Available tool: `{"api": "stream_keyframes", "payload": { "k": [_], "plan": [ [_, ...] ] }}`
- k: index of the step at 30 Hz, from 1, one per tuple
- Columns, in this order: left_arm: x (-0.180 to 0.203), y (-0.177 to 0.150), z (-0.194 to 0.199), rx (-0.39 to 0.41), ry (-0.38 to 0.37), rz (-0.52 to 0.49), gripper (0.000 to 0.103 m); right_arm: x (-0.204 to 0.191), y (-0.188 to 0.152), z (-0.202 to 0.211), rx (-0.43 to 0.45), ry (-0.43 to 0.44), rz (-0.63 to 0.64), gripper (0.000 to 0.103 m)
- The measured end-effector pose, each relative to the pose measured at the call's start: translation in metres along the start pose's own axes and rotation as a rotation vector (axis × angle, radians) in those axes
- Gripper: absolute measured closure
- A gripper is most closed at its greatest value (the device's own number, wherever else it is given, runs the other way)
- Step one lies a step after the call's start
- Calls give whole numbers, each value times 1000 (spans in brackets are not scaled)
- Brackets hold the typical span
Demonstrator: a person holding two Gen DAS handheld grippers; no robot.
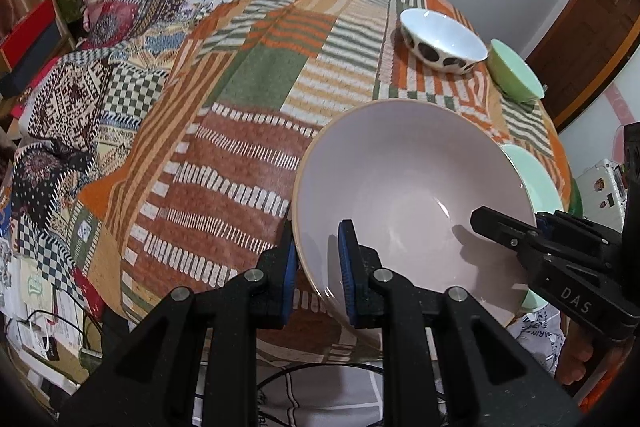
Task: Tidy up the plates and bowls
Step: 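Lift the pink bowl with the left gripper and carry it beside the plate stack, then lower the pink bowl onto the quilt and open the left gripper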
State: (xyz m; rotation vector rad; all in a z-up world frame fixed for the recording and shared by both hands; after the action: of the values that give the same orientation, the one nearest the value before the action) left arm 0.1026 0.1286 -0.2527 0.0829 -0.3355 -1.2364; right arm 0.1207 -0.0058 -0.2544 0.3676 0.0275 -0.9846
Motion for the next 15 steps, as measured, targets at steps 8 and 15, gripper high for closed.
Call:
{"api": "stream_keyframes", "payload": {
  "k": [8,15],
  "plan": [
    [-7,-7,-29,-69,-7,21,84,3,-1,-17,-44,9,-3,83],
    [-8,-4,-32,-63,-13,30,84,5,1,-22,-50,10,5,83]
  ]
}}
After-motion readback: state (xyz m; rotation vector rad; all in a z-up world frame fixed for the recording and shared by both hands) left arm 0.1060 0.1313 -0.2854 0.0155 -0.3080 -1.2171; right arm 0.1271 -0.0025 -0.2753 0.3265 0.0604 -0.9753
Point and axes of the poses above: each gripper's, at about its wrist camera, not at the fingertips, and z roughly against the way its jaws point, x to its right, y to its top, the point moved 7 cm from there along -z, roughly the way its jaws point, and after that the axes turned 14 degrees about -x, right-handed, at the moved point
